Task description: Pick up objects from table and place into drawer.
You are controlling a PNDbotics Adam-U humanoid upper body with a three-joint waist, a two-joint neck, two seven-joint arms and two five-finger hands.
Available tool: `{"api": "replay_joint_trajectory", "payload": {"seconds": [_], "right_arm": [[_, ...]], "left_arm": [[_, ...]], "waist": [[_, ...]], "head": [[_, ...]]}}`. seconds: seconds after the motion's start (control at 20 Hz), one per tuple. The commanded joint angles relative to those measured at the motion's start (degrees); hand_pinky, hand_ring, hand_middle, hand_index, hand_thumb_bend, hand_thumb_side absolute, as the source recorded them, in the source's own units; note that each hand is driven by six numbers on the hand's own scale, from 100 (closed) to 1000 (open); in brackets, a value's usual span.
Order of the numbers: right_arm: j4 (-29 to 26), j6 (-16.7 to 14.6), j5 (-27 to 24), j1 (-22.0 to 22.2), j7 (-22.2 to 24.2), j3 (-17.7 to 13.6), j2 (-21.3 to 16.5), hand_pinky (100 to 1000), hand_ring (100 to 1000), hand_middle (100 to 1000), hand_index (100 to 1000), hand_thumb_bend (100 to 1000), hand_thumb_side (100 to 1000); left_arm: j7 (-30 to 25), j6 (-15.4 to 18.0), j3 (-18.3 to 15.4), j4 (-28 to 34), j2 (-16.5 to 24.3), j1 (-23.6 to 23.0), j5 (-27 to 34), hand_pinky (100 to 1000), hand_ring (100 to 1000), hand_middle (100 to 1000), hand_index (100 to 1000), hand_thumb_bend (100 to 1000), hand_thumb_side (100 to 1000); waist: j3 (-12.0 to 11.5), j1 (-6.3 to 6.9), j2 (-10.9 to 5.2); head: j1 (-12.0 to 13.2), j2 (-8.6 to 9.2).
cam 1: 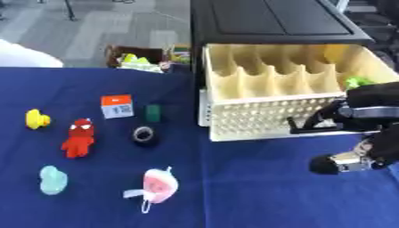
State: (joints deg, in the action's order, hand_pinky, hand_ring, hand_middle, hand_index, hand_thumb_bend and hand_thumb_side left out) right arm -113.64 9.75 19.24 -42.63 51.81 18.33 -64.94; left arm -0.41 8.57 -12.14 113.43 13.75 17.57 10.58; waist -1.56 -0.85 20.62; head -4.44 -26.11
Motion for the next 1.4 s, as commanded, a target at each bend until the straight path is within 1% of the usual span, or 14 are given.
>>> {"api": "replay_joint_trajectory", "payload": {"seconds": [0.05,0.15,0.3,0.45,0.85,0.95,1.0,1.2,1.3,1.4], "right_arm": [[-0.9,0.2,1.7,-1.1,-0.6,-1.9,-1.7,100,100,100,909,531,1000],[-0.9,0.3,2.2,-1.7,-0.9,-2.0,-1.3,100,100,100,908,517,1000],[-0.9,1.3,2.7,-3.5,-1.1,-1.7,-0.4,100,100,100,908,501,1000],[-0.9,2.1,3.2,-3.9,-2.0,-1.3,-0.3,100,100,100,907,490,1000],[-0.9,1.5,2.8,-3.8,-3.0,-1.4,-0.2,100,100,100,901,482,1000],[-0.9,1.1,1.7,-3.8,-3.5,-2.2,0.0,100,100,100,897,466,1000],[-0.9,0.9,0.9,-3.8,-3.9,-2.9,0.2,100,100,100,893,444,1000],[-0.9,0.0,-3.0,-3.6,-7.5,-7.1,1.7,100,100,100,877,379,1000],[-0.9,-0.2,-5.1,-3.4,-9.3,-9.0,2.6,100,100,100,864,339,1000],[-0.9,-0.5,-6.5,-3.2,-11.1,-10.7,3.5,100,100,100,853,322,1000]], "left_arm": [[0.0,0.0,0.0,1.2,0.5,0.4,-0.2,505,558,566,623,134,1000],[0.0,-0.1,0.0,1.2,0.5,0.4,-0.2,505,559,566,623,134,1000],[0.0,-0.1,0.0,1.2,0.5,0.3,-0.2,505,559,566,622,135,1000],[-0.1,-0.2,0.0,1.2,0.4,0.3,-0.2,505,560,567,622,135,1000],[-0.2,-0.4,0.0,1.2,0.3,0.2,-0.3,505,560,567,621,134,1000],[-0.1,-0.2,-0.1,1.2,0.4,0.3,-0.2,505,560,567,621,134,1000],[0.0,-0.2,-0.1,1.2,0.4,0.3,-0.2,505,561,567,622,133,1000],[0.3,0.2,-0.2,1.2,0.6,0.4,-0.1,506,561,568,622,131,998],[0.4,0.3,-0.2,1.2,0.7,0.3,0.0,506,561,568,621,132,999],[0.5,0.3,-0.2,1.2,0.6,0.3,-0.1,506,561,568,621,131,998]], "waist": [[0.0,0.02,-0.85],[-0.1,-0.03,-0.87],[0.1,-0.03,-0.95],[0.2,0.01,-0.97],[0.2,0.08,-1.19],[0.2,0.15,-1.30],[0.3,0.20,-1.37],[0.4,0.39,-1.65],[0.4,0.47,-1.71],[0.5,0.50,-1.73]], "head": [[0.1,0.47],[0.1,0.37],[0.3,0.28],[0.3,0.28],[0.5,0.20],[0.7,-0.05],[1.0,-0.20],[2.3,-0.73],[2.7,-0.74],[3.0,-0.71]]}}
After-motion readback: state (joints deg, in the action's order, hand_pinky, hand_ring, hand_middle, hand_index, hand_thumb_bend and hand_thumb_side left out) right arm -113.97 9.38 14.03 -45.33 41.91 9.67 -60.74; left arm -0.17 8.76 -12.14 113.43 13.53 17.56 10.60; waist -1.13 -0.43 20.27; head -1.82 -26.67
